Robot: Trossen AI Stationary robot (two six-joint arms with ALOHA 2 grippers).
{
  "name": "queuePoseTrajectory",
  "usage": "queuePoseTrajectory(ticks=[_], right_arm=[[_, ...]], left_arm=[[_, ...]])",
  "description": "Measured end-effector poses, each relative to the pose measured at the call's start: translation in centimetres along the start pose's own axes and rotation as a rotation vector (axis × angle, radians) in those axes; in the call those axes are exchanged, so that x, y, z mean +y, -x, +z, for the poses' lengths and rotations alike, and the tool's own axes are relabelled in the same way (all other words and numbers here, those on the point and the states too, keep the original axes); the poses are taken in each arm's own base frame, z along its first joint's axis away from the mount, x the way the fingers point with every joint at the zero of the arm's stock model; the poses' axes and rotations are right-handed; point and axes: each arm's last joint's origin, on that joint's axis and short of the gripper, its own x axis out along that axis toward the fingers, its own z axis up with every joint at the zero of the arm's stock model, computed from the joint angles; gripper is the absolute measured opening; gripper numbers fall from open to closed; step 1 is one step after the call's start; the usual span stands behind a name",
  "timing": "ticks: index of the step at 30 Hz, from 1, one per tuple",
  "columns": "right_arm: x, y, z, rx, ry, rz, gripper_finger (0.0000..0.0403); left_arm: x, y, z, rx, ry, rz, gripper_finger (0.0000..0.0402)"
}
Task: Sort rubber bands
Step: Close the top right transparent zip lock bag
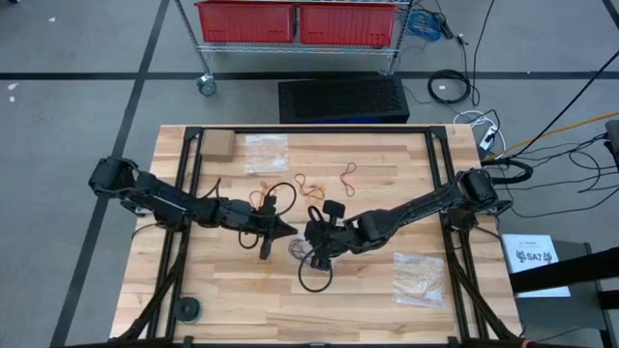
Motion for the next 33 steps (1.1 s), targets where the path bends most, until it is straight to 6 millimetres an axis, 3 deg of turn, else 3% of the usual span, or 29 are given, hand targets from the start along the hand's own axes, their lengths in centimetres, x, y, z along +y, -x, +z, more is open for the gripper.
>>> queuePoseTrajectory(ticks=[4,10,16,22,33], right_arm=[[-0.1,0.4,0.2,-0.003,-0.027,0.031,0.002],[-0.7,1.7,1.2,-0.037,-0.078,0.091,0.0081],[-2.8,0.8,2.0,-0.007,-0.112,0.153,0.0132],[-4.5,-0.1,2.6,0.009,-0.124,0.216,0.0141],[-4.3,-1.0,2.6,0.012,-0.08,0.259,0.0141]], left_arm=[[0.1,0.0,0.0,-0.006,-0.029,0.025,0.0003],[0.1,0.0,0.0,-0.002,-0.063,0.047,0.0002],[-0.1,0.0,-0.2,0.01,-0.079,0.047,0.0001],[-0.2,0.0,-0.3,0.012,-0.096,0.046,0.0001],[-0.2,0.0,-0.3,0.013,-0.101,0.059,0.0]])
